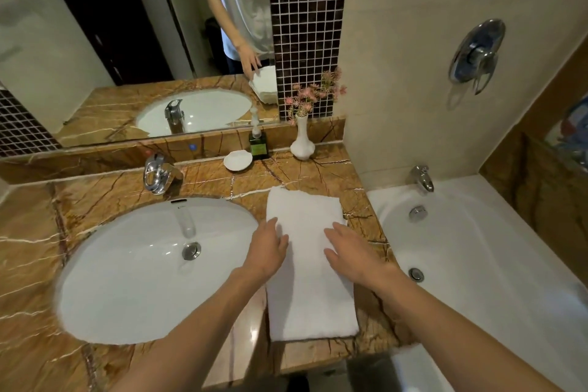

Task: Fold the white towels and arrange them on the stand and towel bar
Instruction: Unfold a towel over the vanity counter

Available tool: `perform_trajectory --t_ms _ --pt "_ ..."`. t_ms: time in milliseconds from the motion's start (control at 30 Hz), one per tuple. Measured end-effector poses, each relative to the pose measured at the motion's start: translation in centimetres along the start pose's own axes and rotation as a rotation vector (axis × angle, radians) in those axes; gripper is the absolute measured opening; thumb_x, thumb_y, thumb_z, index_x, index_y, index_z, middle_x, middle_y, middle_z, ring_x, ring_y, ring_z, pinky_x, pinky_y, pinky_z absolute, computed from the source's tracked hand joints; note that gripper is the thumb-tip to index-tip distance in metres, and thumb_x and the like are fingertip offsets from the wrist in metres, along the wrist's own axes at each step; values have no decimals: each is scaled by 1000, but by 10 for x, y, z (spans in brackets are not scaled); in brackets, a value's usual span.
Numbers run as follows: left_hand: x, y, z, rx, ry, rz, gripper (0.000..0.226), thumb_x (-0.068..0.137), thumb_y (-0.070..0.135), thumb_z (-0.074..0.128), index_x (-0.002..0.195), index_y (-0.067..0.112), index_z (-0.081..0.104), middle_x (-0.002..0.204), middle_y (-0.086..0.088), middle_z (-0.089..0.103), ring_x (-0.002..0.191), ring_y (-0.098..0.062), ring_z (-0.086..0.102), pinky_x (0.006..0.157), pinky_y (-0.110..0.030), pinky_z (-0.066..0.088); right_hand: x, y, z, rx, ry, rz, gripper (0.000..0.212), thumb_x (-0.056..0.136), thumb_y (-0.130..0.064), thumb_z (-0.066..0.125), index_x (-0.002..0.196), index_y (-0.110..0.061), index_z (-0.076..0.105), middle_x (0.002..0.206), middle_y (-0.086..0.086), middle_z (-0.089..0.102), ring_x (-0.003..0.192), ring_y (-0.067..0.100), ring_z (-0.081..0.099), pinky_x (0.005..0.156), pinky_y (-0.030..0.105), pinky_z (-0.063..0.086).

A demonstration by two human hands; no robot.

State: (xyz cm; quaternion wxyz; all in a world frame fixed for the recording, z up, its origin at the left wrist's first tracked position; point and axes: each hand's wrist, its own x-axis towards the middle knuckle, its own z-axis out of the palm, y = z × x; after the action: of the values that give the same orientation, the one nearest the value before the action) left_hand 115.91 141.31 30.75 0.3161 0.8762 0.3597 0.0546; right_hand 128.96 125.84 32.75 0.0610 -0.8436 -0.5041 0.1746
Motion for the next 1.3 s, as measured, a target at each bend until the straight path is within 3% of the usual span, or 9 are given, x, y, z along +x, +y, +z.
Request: perform_trajectory --t_ms 200,400,567,667,767,933,1100,1200,1300 --pt "64 -6 -10 -109 19 -66 52 96 23 52 142 6 35 141 -14 46 129 -29 43 103 -33 35 53 14 -10 35 -8 94 49 103 -34 33 146 -12 30 151 11 30 137 26 31 108 34 32" --pt "104 -12 -11 -217 37 -160 35 93 23 57 121 5 48 96 -14 61 95 -33 59 72 -36 44 85 17 -17 75 -66 129 53 103 -37 30 152 -17 20 159 9 18 144 26 20 114 39 27" --pt "123 -6 -16 -319 99 -176 47 87 22 67 128 5 51 74 -8 60 73 -21 57 63 -30 41 104 24 -14 110 -83 133 55 102 -39 32 152 -20 20 158 8 21 144 27 22 115 40 26" --pt "131 -1 -19 -331 56 -122 23 84 25 72 90 5 64 68 -3 56 68 -20 51 59 -29 34 111 29 -10 135 -96 121 56 101 -41 34 152 -22 20 158 6 22 144 26 21 115 42 26" --pt "129 5 -22 -312 60 -35 34 85 23 68 59 13 49 54 5 40 54 -12 36 52 -30 25 112 33 -11 171 -98 114 56 100 -41 36 151 -24 21 157 5 24 142 26 24 114 43 28" --pt "111 22 -37 -341 58 66 28 90 21 61 66 9 59 60 -1 52 59 -13 42 57 -33 32 112 35 -27 270 -22 58 54 99 -38 40 150 -28 24 155 -1 26 141 23 27 112 44 31" --pt "91 43 -58 -324 36 108 10 91 21 61 87 18 70 86 0 70 84 -16 62 78 -36 49 108 29 -42 356 69 -27 50 99 -33 44 147 -31 29 153 -7 31 141 14 26 117 43 23" --pt "75 52 -65 -302 67 182 11 91 17 61 90 14 72 88 -1 70 85 -17 62 78 -37 49 102 29 -52 317 147 -85 32 96 -31 46 127 -36 45 128 -13 47 126 9 38 111 41 24" --pt "55 54 -68 -326 123 200 13 91 16 61 86 22 71 86 8 70 83 -11 62 74 -29 48 91 31 -63 316 155 -85 19 91 -33 50 109 -35 46 109 -14 45 108 8 41 100 36 30"
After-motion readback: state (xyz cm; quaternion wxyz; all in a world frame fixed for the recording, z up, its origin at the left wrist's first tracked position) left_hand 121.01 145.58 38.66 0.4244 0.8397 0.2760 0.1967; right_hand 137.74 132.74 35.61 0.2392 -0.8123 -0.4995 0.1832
